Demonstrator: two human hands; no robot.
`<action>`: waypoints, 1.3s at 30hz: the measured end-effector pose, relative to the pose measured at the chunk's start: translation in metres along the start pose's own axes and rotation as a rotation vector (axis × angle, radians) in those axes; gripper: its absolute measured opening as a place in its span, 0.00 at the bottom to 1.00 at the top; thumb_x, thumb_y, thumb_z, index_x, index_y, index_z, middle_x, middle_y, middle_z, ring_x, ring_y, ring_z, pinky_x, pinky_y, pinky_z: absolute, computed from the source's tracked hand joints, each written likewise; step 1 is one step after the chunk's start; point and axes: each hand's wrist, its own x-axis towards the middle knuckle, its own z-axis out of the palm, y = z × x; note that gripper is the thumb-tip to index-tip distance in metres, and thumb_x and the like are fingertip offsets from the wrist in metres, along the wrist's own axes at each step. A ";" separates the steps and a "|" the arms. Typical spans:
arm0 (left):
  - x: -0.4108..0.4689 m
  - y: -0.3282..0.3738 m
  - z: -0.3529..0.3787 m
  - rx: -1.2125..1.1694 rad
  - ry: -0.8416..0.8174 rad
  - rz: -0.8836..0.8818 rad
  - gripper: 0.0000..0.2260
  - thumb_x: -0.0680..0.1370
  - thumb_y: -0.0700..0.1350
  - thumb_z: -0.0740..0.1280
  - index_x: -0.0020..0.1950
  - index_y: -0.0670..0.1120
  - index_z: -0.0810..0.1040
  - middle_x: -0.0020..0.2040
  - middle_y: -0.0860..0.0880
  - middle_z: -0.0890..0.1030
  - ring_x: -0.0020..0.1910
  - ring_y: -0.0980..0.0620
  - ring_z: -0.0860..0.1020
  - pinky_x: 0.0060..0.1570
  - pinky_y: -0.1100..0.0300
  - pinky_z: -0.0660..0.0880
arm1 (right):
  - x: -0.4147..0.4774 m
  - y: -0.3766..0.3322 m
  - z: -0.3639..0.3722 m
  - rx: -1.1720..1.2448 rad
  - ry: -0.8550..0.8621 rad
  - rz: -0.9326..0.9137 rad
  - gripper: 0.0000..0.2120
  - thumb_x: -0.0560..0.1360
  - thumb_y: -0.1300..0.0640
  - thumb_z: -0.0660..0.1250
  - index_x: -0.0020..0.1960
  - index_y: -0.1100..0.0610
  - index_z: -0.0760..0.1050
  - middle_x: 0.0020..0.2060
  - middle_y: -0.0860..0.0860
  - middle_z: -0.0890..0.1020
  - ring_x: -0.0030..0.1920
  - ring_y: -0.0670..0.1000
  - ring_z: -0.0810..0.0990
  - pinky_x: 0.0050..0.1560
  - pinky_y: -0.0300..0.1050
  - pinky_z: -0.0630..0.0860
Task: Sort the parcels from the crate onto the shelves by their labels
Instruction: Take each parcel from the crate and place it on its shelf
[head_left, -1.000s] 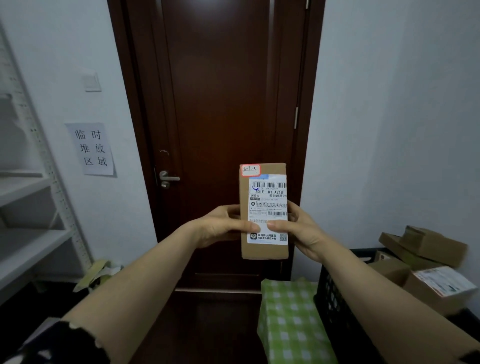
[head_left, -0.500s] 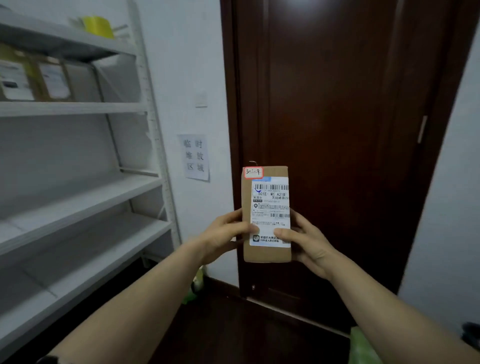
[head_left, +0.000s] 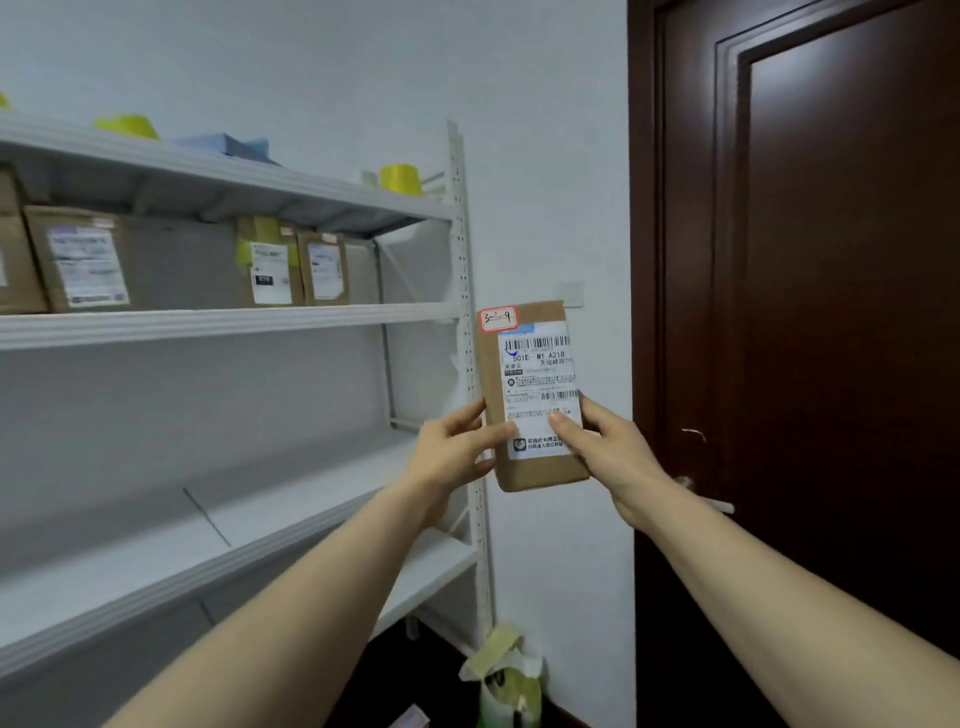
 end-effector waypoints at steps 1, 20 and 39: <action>0.012 0.002 -0.005 0.003 0.011 0.030 0.22 0.73 0.38 0.71 0.66 0.46 0.75 0.55 0.49 0.83 0.47 0.57 0.81 0.49 0.60 0.77 | 0.015 0.001 0.008 0.000 0.009 -0.022 0.12 0.77 0.57 0.66 0.59 0.46 0.78 0.52 0.43 0.83 0.53 0.45 0.81 0.54 0.41 0.76; 0.343 -0.001 -0.075 0.460 0.430 0.367 0.19 0.75 0.35 0.69 0.65 0.49 0.77 0.46 0.52 0.84 0.47 0.52 0.82 0.56 0.54 0.77 | 0.385 0.085 0.083 0.146 -0.109 -0.217 0.15 0.80 0.60 0.61 0.65 0.53 0.73 0.55 0.48 0.81 0.55 0.48 0.79 0.50 0.37 0.76; 0.575 0.009 -0.212 0.817 0.729 0.472 0.16 0.76 0.38 0.68 0.63 0.46 0.78 0.57 0.50 0.82 0.51 0.53 0.80 0.58 0.55 0.76 | 0.644 0.131 0.217 0.105 -0.239 -0.422 0.21 0.79 0.58 0.62 0.71 0.51 0.65 0.60 0.47 0.77 0.56 0.46 0.75 0.52 0.38 0.71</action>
